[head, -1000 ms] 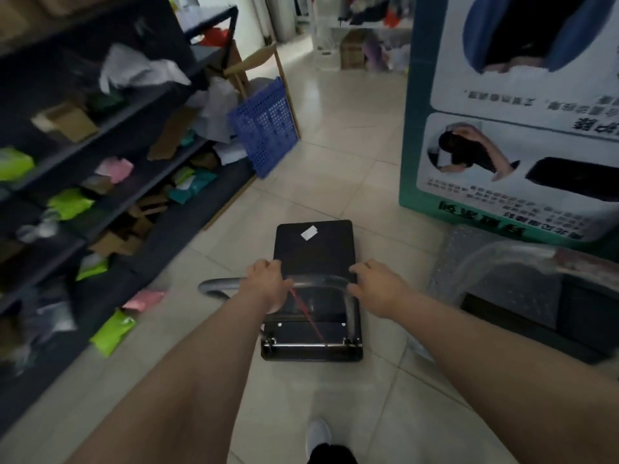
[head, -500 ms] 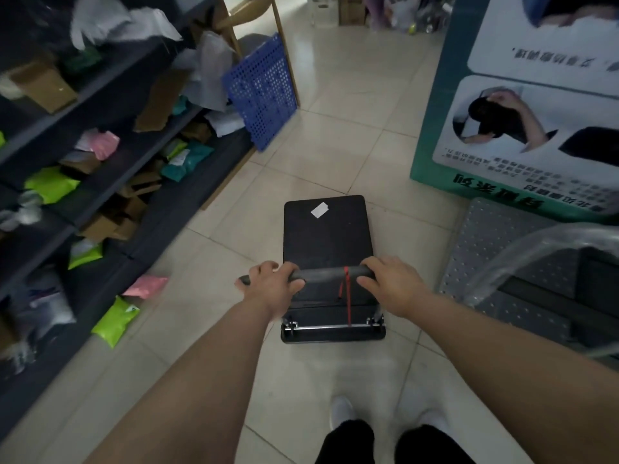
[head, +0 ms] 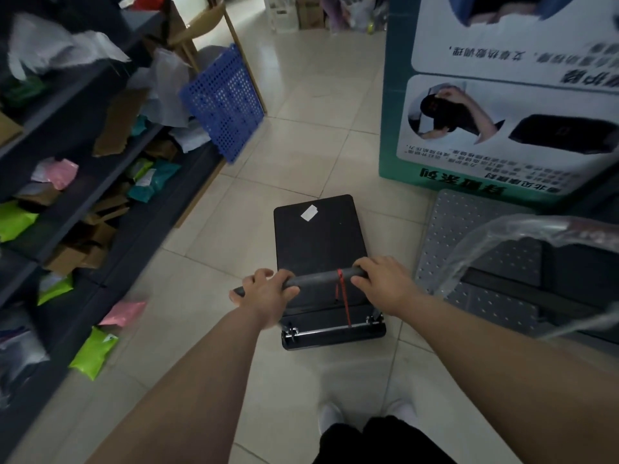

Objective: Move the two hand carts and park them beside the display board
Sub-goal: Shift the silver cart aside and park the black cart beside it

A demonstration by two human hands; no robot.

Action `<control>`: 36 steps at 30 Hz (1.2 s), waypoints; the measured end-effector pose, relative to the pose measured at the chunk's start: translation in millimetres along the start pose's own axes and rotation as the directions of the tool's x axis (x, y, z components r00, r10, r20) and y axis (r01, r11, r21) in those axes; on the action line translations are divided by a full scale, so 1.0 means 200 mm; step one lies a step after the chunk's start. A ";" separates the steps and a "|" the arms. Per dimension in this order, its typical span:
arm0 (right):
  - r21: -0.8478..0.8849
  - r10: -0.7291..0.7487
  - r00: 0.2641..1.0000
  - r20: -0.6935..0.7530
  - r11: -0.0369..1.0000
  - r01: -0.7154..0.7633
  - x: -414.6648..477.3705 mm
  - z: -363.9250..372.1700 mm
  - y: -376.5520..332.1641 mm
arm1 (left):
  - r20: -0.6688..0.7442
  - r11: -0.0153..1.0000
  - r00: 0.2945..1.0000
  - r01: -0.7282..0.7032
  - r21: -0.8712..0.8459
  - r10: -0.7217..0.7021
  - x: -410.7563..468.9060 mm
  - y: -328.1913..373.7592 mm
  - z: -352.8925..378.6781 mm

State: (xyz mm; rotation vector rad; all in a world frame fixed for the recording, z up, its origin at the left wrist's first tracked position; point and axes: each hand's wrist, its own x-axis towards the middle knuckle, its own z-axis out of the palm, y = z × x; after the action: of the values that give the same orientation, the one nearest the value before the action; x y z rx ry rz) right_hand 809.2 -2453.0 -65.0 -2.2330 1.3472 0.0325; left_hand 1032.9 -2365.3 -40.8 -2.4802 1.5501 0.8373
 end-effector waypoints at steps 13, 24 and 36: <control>0.015 0.158 0.983 -0.093 0.987 -0.158 0.07 -0.16 0.27 | -0.061 0.984 0.983 -0.174 0.030 0.176 0.32 0.35 -0.04; 0.130 0.385 0.909 -0.157 0.921 -0.367 0.25 -0.16 0.21 | 0.045 0.899 0.918 -0.395 0.190 0.393 0.71 0.42 -0.28; 0.138 0.512 0.850 -0.125 0.857 -0.496 0.31 -0.22 0.22 | 0.104 0.829 0.866 -0.498 0.255 0.489 0.87 0.53 -0.33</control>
State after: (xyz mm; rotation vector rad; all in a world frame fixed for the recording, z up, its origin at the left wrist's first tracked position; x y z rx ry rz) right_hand 793.1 -2539.9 -62.7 -1.7679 1.9490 -0.0259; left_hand 1025.5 -2579.2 -49.9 -1.8819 2.1719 0.6497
